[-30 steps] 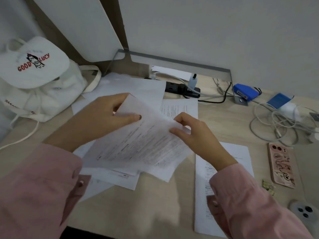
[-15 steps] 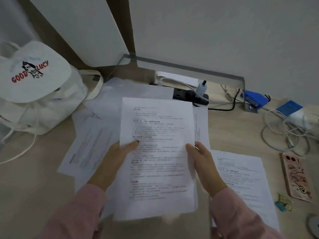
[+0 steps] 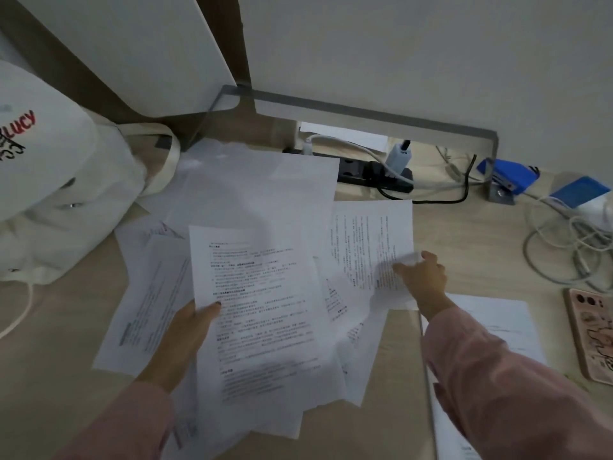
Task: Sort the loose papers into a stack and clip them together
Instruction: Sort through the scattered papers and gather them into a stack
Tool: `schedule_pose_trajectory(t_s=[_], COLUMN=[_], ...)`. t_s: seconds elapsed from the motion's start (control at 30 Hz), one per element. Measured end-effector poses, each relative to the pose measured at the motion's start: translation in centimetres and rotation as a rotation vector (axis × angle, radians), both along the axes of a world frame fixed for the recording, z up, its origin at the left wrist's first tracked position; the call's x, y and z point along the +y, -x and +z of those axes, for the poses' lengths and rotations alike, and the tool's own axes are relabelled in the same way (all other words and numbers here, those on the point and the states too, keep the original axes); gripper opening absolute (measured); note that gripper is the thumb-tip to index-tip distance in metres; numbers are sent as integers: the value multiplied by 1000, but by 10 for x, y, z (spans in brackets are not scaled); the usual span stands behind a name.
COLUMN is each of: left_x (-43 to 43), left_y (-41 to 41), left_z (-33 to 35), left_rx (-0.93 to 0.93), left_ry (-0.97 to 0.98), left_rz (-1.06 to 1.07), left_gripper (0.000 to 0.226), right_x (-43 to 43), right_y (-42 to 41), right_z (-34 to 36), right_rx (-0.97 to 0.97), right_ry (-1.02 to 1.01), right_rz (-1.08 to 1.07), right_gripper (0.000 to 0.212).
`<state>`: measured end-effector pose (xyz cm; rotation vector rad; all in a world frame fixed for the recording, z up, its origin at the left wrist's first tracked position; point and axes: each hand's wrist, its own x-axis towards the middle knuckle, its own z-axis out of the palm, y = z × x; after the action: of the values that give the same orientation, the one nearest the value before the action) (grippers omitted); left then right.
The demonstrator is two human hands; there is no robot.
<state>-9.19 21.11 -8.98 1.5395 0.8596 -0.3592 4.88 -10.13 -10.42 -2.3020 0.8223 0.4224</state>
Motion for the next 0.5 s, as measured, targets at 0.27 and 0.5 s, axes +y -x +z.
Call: schedule_pose_trajectory(t_s=[0.27,0.5], left_x=[0,-11], left_y=[-4,-1], left_z=[-7,-4], left_rx=[30,-1], left_ry=[12,160], left_rz=[9,97], left_gripper=[35,32], right_x=[4,-28], right_y=[-1,27], right_z=[21,69], right_rx=[-182,-534], right_ry=[-214,-329], right_rz=[91,-129], right_gripper=[22,13])
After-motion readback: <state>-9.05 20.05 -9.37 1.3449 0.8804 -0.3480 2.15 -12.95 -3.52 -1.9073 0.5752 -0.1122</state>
